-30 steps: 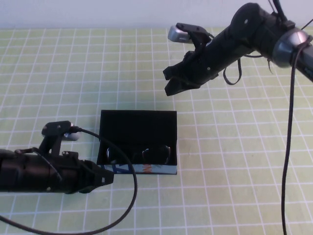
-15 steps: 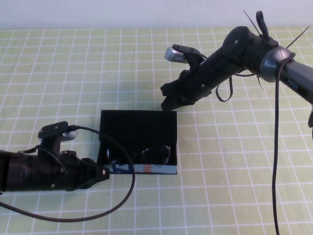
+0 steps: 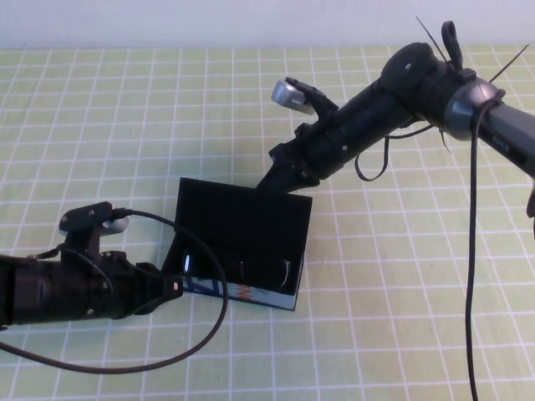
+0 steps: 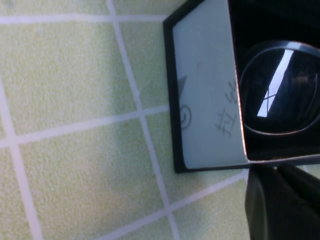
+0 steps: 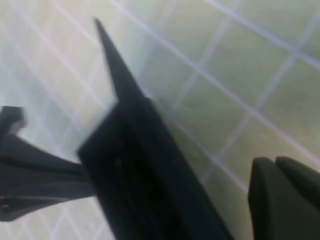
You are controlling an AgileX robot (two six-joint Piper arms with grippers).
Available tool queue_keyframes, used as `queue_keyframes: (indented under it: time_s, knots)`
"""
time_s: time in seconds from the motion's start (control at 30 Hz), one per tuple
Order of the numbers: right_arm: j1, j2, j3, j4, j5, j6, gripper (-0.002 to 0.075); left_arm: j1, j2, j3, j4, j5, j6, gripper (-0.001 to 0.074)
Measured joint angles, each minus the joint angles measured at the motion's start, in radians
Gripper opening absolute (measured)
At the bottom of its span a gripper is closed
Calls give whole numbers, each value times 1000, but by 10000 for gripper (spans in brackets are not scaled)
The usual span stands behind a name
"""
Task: Return glasses to glasses case
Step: Close the glasses case
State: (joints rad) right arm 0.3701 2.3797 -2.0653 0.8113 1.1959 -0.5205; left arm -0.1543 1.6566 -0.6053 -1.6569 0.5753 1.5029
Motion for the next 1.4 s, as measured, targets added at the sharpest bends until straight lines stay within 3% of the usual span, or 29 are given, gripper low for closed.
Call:
queue_keyframes:
  time_s: [0.2,0.6,0.93,1.2,1.4]
  knots:
    - [4,-6,0,42,7,-30,-17,0,0,0,-2,0,4,-3]
    - [90,-74,48,-44,12,3,-18,0,0,0,10,-2,65,-3]
    - [181,-130,129,-86,14,15,-18,0,-55,0,305,107,32,-3]
    - [207,-120,190,-145,14,15,-18,0,-229,-56,730,182,-335,-3]
    - [205,-118,181,-156,14,15,-18,0,-410,-181,1031,404,-625,-3]
